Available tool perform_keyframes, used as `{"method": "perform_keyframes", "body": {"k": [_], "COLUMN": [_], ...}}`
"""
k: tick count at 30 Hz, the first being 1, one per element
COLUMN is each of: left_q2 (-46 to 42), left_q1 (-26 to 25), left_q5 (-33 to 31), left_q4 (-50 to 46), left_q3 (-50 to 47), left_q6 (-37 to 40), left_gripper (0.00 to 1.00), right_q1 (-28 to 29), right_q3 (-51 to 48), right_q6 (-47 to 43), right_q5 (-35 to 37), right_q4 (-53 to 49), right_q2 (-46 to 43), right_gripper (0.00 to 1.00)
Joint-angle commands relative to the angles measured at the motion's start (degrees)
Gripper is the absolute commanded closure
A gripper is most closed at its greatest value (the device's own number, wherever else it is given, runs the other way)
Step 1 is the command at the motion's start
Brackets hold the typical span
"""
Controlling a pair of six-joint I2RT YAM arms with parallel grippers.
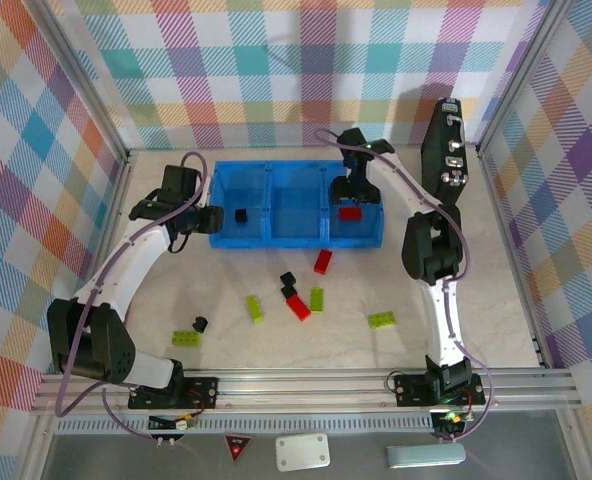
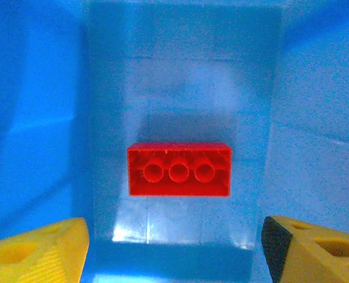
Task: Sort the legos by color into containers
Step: Pick up the lego from the bottom-left of the table.
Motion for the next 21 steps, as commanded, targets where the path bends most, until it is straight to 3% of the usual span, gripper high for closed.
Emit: {"method": "perform_keyframes", "body": {"k": [1,5,10,21], "left_q2": [-1.31,-0.31,1.01,3.69], "left_q1": [0.58,0.5,0.17,-2.67], "left_q5": [1.93,2.33,0.84,-0.27], "left_q4": [1.03,-0.52,-3.54,-10.66], "left_q3": [-0.56,0.79,3.47,5.86], "left_q6": [-0.07,-1.13,-3.43,-11.65], "left_gripper": [0.41,0.42,0.5,0.5], "right_q1": [0.93,2.01,3.72,7.09], "right_q3": [-2.89,-6.95,-13.18,-28.66], "right_q6": [0.91,1.32,2.42,5.89], "right_q5": [-0.23,0.02,-0.35,-2.07], "right_q4": [-1.39,-0.98,0.31,4.19], "right_q2": [-5.0,-9.28,-15.21,-26.93], "right_gripper": [0.22,0.22,0.22,0.22]}}
